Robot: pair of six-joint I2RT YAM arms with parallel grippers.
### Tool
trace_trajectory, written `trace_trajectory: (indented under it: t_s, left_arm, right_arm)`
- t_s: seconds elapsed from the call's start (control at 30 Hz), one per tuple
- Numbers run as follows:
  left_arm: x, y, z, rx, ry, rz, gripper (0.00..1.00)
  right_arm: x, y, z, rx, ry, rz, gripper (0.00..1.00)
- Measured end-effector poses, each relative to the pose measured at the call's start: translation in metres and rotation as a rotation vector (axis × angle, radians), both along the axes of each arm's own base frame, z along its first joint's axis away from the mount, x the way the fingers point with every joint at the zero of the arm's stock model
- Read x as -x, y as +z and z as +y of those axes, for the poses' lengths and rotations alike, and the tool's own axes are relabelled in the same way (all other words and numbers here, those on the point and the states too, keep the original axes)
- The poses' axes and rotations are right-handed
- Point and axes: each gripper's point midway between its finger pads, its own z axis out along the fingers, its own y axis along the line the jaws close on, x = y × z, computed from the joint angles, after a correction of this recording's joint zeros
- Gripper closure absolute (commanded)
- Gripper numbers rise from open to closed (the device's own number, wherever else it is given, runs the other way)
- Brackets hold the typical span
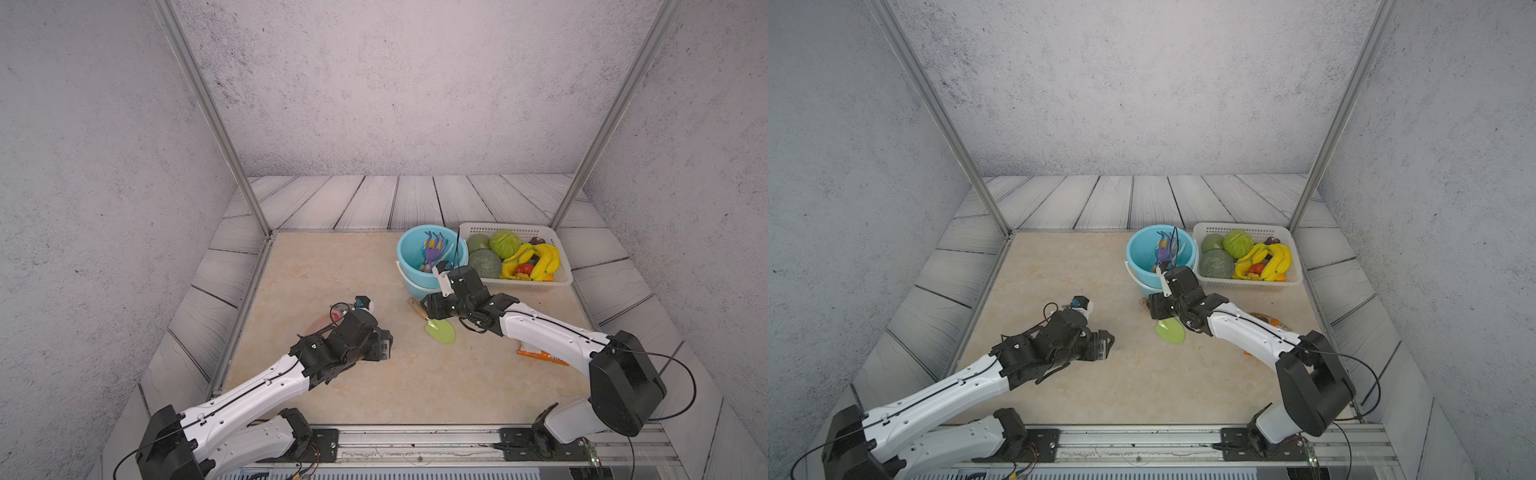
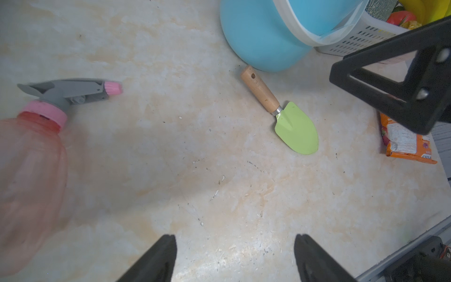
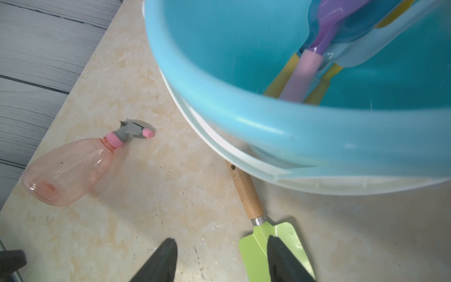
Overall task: Organize the gardening tools
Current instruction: Adjust the container at the center of the board.
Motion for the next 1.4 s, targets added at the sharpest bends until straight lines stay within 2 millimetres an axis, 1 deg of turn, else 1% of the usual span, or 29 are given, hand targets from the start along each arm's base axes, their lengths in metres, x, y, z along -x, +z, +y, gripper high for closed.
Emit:
trace_trajectory:
  t_s: [0.2,0.43,0.53,0.63,0.9,1.03,1.13,1.2,1.4]
  left_arm:
    - [0.0,0.001,-0.003,0.012,-0.004,-0.001,0.18]
    - [0.0,0.002,-0.002,0.018,0.001,-0.003,0.18]
    - [0.0,0.002,-0.001,0.017,0.002,-0.002,0.18]
    - [0.0,0.002,-0.001,0.015,0.002,-0.001,0.18]
    - [-0.001,0.0,0.0,0.009,0.006,0.004,0.18]
    - [-0.001,-0.001,0.001,0.003,0.009,0.005,0.18]
    - [-0.001,-0.002,0.002,-0.001,0.012,0.009,0.18]
    - [-0.001,-0.003,0.003,-0.005,0.014,0.011,0.18]
    - [-0.002,-0.003,0.005,-0.006,0.02,0.012,0.18]
  right_arm:
    - [0.01,-0.029,-0.007,0.026,0.001,0.034,0.36]
    - [0.0,-0.057,-0.001,0.063,0.01,0.044,0.36]
    - [-0.008,-0.065,0.003,0.087,0.013,0.04,0.36]
    - [-0.015,-0.07,0.007,0.105,0.02,0.031,0.36]
    - [-0.037,-0.073,0.021,0.127,0.028,0.008,0.36]
    - [-0.044,-0.084,0.026,0.135,0.034,0.017,0.37]
    - [-0.041,-0.096,0.028,0.142,0.044,0.043,0.37]
    - [-0.039,-0.1,0.029,0.14,0.054,0.057,0.38]
    - [-0.028,-0.099,0.041,0.1,0.096,0.087,0.4]
